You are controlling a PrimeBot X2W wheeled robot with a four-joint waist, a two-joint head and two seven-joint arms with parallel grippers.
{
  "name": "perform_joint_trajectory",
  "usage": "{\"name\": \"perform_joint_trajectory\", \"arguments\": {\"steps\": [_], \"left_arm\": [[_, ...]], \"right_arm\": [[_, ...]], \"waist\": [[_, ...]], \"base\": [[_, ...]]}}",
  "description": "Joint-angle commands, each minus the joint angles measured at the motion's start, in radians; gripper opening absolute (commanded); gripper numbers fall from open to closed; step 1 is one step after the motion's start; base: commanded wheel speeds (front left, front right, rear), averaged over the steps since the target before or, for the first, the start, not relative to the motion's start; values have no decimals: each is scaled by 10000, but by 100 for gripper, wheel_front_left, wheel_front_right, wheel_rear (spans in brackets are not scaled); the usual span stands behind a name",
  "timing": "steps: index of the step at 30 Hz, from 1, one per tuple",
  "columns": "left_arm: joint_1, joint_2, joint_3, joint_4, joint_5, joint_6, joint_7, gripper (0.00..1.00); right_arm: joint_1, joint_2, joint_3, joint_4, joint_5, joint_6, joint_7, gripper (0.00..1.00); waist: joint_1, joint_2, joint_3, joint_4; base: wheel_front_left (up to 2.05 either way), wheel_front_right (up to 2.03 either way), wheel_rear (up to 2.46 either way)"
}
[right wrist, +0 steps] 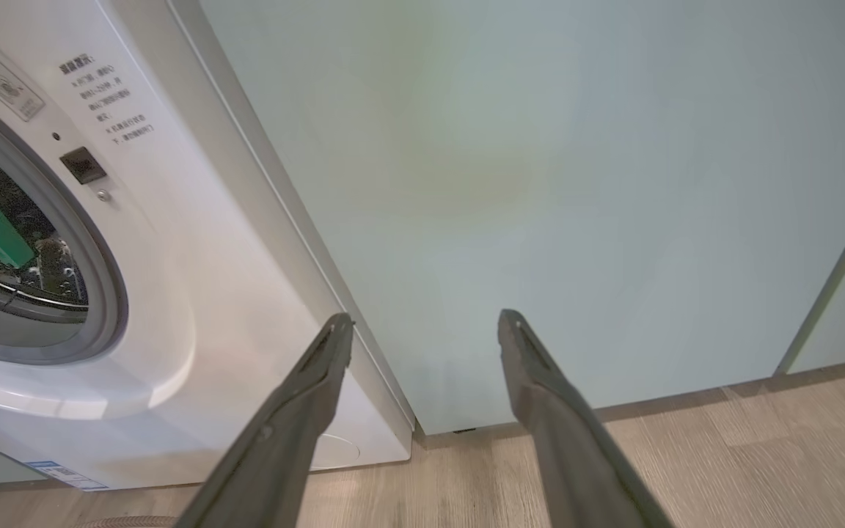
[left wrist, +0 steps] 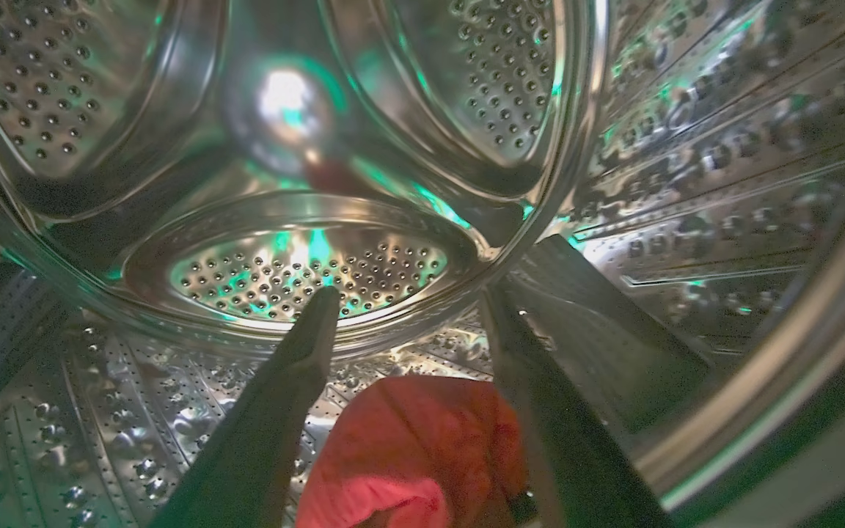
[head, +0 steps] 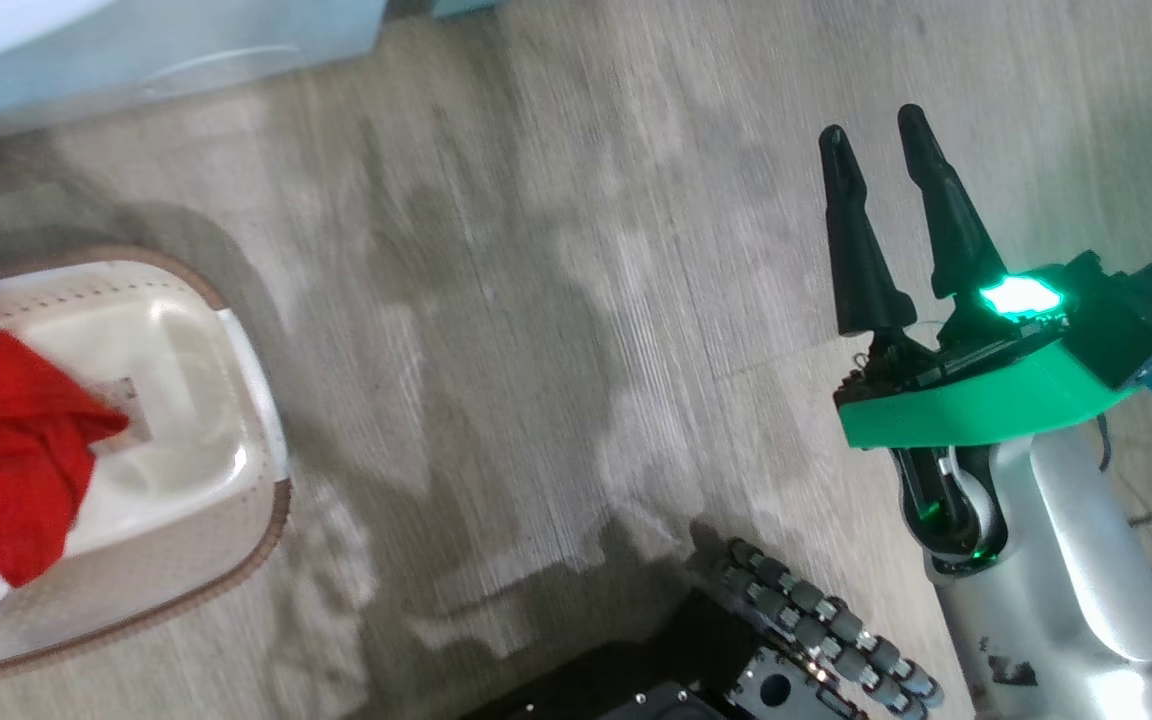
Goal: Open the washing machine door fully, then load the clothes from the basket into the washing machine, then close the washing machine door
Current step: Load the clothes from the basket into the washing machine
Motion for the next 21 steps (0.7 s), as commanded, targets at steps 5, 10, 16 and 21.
{"name": "perform_joint_trajectory", "arguments": {"steps": [5,10,16,21], "left_arm": [[1027,-48,170,-794,-354,98,-42,100],[2512,-516,265,-1367,-600,154,-42,100],[4478,-1083,342,-2229,-761,185,-42,100],[5910,-1498,431,-2941,-824,263,-42,100]], "right_arm": [[203,-29,-50,-241,-392,0,-65,100],[415,-29,-205,-96,-749,0,-65,100],[811,-29,-347,105,-1136,0,-65,100],[1152,-29,-447,245,-1360,0,-65,100]], "waist": [[0,-1,-982,572],[0,-1,-1933,935],[0,-1,-3219,1311],[0,-1,-4067,1511]], "base": [[0,0,0],[0,0,0],[0,0,0],[0,0,0]]}}
